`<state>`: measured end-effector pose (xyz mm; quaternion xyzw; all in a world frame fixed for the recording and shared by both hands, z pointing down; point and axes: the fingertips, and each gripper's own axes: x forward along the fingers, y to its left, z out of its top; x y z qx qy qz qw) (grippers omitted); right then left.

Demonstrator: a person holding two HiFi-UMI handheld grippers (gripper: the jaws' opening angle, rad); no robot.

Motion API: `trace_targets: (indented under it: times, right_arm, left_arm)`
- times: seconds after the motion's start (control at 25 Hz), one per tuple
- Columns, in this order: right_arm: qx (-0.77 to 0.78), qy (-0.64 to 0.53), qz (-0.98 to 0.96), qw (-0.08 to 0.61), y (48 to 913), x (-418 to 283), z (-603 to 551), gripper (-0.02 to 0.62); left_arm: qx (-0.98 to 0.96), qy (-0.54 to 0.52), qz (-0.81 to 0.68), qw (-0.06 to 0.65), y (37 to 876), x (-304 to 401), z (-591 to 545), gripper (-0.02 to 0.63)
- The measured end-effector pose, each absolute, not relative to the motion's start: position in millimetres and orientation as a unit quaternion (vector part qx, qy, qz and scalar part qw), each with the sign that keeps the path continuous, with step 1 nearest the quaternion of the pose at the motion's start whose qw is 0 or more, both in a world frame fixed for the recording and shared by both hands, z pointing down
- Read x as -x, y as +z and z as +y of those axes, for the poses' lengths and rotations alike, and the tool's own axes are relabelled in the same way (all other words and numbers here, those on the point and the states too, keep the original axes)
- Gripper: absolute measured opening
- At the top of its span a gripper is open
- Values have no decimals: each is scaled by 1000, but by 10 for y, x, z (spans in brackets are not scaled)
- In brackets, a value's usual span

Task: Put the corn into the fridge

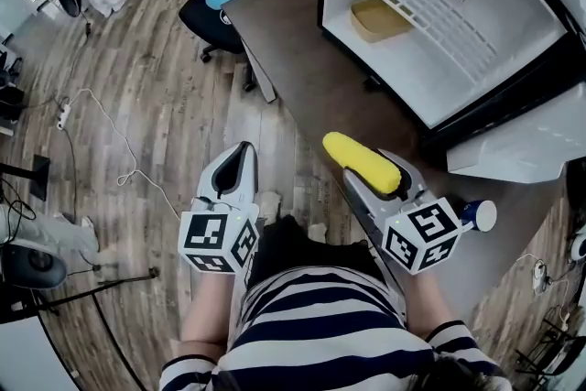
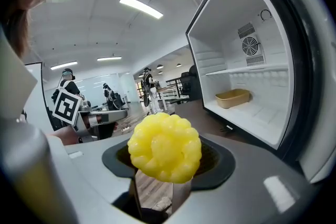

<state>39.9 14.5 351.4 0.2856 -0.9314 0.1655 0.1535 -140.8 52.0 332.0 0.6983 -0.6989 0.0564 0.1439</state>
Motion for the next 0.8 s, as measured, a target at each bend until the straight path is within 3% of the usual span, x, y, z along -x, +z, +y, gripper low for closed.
trace_targets:
  times: [0.8]
  right_arm:
    - [-482, 138, -862, 74, 2982, 135, -1098, 249]
  left_arm:
    - [-827, 76, -547, 103, 3035, 2053, -1161, 0]
